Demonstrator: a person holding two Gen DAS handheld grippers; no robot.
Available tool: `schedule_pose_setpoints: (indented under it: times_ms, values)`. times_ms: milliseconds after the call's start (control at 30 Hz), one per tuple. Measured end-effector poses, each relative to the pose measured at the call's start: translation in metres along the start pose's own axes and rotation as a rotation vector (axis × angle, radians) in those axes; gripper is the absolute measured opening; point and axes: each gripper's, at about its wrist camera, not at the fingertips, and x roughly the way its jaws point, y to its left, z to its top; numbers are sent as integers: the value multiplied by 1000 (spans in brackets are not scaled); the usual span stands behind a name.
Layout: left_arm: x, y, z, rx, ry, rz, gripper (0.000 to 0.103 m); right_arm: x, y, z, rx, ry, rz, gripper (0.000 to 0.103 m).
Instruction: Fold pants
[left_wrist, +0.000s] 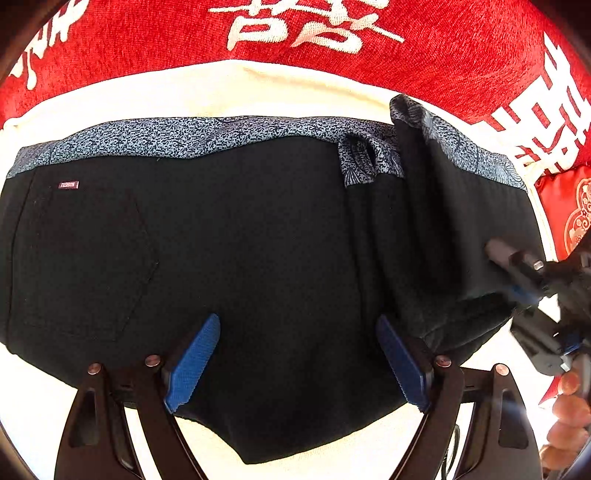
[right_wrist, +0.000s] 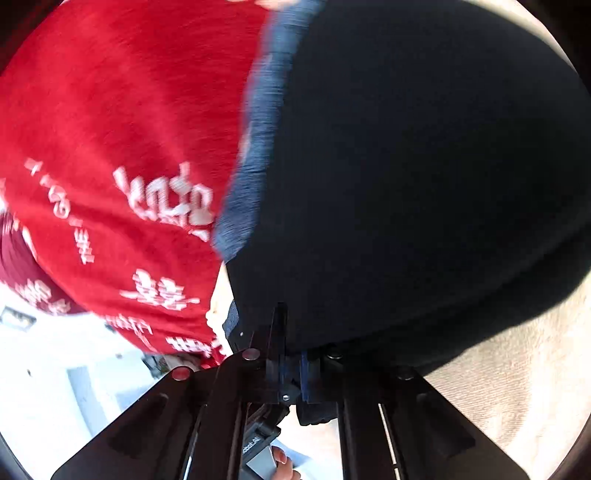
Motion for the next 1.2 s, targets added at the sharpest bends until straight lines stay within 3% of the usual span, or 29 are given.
schedule_pose_setpoints:
  times_ms: [100,167,300,500,567,633,733,800,900,1000,1133,1200]
  values:
    - [10,-24,10,24,-13,30,88,-11,36,-10,-193,31,-57,6]
    - [-1,-18,4,25,-32,39,88,-11,45,-21,-268,77,-124,6]
    - [-16,0,-3,-5,-46,85,88,15,29,-37,-248,143,-197,6]
    - [-28,8,1,-16,-74,147,88,38,13,-40,-236,119,-217,7]
    - [-30,4,5,-14,-75,151,88,33,24,-42,-277,153,-243,16]
    - [-32,-8,13,-4,-85,151,88,26,35,-44,-320,222,-274,35]
    - [-38,-24,27,21,-114,141,88,-6,58,-43,-438,203,-312,39]
    - [-43,-39,38,40,-132,125,88,-38,72,-29,-510,113,-328,38]
    - [-38,-71,60,64,-144,82,88,-62,80,8,-528,19,-387,16]
    - [-31,-100,77,105,-146,51,88,-70,79,54,-492,-41,-428,13]
    - [-4,-137,98,149,-140,54,88,-54,84,94,-539,-41,-476,13]
    - [13,-142,102,159,-129,98,88,-38,79,105,-567,5,-497,13]
